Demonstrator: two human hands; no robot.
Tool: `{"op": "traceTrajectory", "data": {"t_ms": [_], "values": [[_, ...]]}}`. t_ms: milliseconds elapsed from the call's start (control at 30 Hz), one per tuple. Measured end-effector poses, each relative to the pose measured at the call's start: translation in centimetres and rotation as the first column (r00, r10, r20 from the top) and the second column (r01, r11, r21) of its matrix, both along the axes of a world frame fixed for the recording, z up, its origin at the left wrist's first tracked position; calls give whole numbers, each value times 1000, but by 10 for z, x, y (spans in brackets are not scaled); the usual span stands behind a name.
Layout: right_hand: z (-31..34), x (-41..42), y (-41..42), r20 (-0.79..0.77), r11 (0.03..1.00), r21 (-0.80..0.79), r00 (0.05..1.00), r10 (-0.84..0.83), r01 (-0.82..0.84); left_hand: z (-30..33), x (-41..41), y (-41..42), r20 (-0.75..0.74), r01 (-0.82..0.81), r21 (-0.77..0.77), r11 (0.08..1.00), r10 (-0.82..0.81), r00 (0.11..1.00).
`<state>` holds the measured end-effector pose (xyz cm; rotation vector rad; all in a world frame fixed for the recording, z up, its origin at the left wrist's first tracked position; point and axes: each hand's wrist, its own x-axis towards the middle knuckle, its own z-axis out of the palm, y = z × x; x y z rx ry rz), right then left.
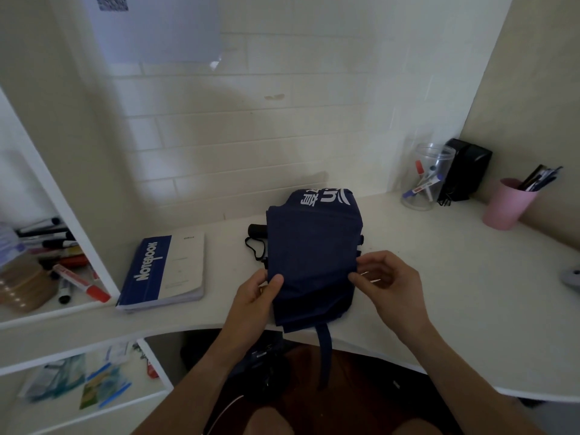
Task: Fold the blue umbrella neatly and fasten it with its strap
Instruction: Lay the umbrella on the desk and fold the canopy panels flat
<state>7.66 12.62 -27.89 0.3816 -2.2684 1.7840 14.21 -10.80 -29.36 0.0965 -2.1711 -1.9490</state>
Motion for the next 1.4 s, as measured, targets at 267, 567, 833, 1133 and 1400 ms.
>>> {"op": "traceTrajectory", "data": {"t_ms": [267, 567, 833, 1133, 1400], "values": [[3, 6, 9, 337, 986, -149, 934, 120, -73, -13, -1, -8, 4, -12, -119, 993, 13, 1000], [13, 11, -2, 506, 953, -279, 862, 42, 118, -21, -1, -4, -22, -89, -280, 956, 87, 996], [-3, 21, -1, 473, 962, -231, 881, -20, 146, -32, 7, -10, -133, -233, -568, 789, 192, 972], [-22, 26, -7, 132, 911, 384, 967, -216, 152, -43, 17, -15, -259, -260, -709, 655, 101, 961], [-30, 28, -5, 44, 850, 516, 988, -148, 105, -22, 2, -14, -71, 1, -984, 180, -395, 916]]}}
